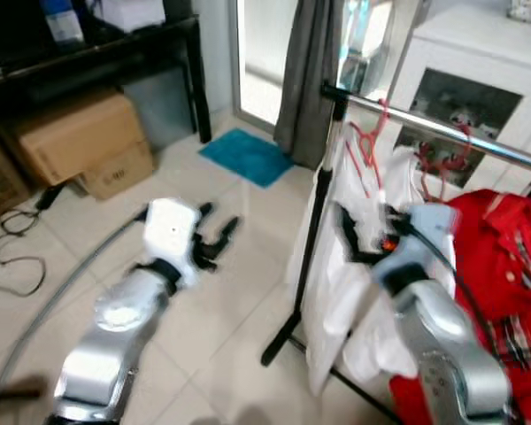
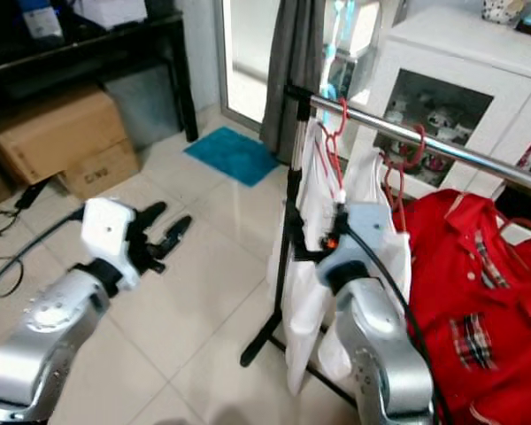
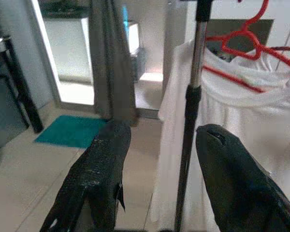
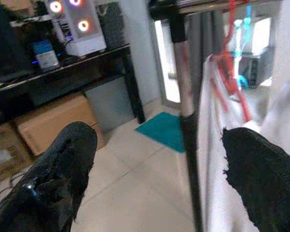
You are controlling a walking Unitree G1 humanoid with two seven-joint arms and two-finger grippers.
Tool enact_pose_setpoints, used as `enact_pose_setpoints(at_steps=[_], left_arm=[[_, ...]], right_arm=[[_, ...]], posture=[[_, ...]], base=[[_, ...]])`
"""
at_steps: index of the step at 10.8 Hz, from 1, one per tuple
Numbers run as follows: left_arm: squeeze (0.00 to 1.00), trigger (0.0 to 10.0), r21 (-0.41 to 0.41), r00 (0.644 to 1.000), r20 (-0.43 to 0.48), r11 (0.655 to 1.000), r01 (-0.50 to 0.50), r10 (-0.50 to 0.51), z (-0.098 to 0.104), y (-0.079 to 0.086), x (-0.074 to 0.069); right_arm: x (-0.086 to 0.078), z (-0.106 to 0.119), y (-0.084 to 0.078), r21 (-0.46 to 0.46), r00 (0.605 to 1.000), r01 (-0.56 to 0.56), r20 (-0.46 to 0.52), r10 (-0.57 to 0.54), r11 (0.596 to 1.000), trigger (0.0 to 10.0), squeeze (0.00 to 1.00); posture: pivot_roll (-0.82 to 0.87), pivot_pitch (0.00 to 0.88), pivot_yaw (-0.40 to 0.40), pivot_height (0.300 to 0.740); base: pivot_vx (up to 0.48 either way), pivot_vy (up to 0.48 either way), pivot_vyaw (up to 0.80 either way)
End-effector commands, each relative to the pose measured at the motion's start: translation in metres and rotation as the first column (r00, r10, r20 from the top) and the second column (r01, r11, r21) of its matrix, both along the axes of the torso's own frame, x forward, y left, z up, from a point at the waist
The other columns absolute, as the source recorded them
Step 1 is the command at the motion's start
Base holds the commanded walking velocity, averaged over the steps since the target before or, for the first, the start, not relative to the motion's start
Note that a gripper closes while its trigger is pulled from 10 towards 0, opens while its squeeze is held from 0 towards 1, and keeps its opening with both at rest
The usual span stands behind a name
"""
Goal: Hang hanger
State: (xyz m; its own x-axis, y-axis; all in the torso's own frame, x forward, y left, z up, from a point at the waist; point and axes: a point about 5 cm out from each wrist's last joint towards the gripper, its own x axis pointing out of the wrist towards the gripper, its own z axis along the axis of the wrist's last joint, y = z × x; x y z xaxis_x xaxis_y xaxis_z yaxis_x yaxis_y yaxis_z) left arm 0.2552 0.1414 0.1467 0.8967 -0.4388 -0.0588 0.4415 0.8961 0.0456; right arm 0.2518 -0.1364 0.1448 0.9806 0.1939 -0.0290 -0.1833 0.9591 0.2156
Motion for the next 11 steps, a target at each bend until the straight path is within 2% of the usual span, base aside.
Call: enact_pose_setpoints(at_steps=[1, 6, 7, 9, 10, 11], left_arm=[[0.0, 10.0, -0.007, 0.999, 0.01, 0.999, 0.034, -0.034, 0.003, -0.008, 0.0], [0.0, 10.0, 0.004, 0.999, 0.007, 0.999, 0.047, -0.047, 0.003, -0.009, -0.001], [0.0, 10.0, -0.007, 0.996, -0.011, 0.996, 0.09, -0.09, 0.001, -0.01, -0.003], [0.0, 10.0, 0.04, 0.979, -0.017, 0.979, 0.202, -0.201, 0.0, -0.01, -0.011], [0.0, 10.0, 0.079, 0.973, -0.015, 0.97, 0.231, -0.231, 0.002, -0.006, -0.009], [0.0, 10.0, 0.085, 0.953, -0.045, 0.95, 0.301, -0.299, 0.003, -0.005, -0.008]], right_arm=[[-0.001, 0.0, -0.01, -0.011, 1.0, 0.031, -0.003, -0.031, 0.999, 10.0, 1.0], [0.005, 0.01, -0.01, -0.012, 0.999, 0.041, 0.026, -0.04, 0.999, 10.0, 1.0], [0.009, 0.016, -0.012, -0.027, 0.998, 0.065, 0.03, -0.064, 0.998, 10.0, 1.0], [0.015, 0.025, -0.023, -0.087, 0.993, 0.116, 0.022, -0.114, 0.989, 10.0, 1.0], [0.022, 0.027, -0.031, -0.097, 0.99, 0.142, -0.006, -0.143, 0.985, 10.0, 1.0], [0.033, 0.025, -0.037, -0.127, 0.986, 0.146, -0.064, -0.155, 0.981, 10.0, 1.0]], posture=[[0.1, 0.035, -0.002, 0.74], [0.1, 0.036, -0.005, 0.74], [0.1, 0.036, -0.004, 0.74], [0.1, 0.027, 0.003, 0.74], [0.1, 0.023, 0.01, 0.74], [0.1, 0.013, 0.019, 0.74]], base=[[0.326, 0.0, 0.0], [0.325, 0.0, 0.0], [0.0, 0.0, 0.0], [0.0, 0.0, 0.0], [0.0, 0.0, 0.0], [0.0, 0.0, 0.0]])
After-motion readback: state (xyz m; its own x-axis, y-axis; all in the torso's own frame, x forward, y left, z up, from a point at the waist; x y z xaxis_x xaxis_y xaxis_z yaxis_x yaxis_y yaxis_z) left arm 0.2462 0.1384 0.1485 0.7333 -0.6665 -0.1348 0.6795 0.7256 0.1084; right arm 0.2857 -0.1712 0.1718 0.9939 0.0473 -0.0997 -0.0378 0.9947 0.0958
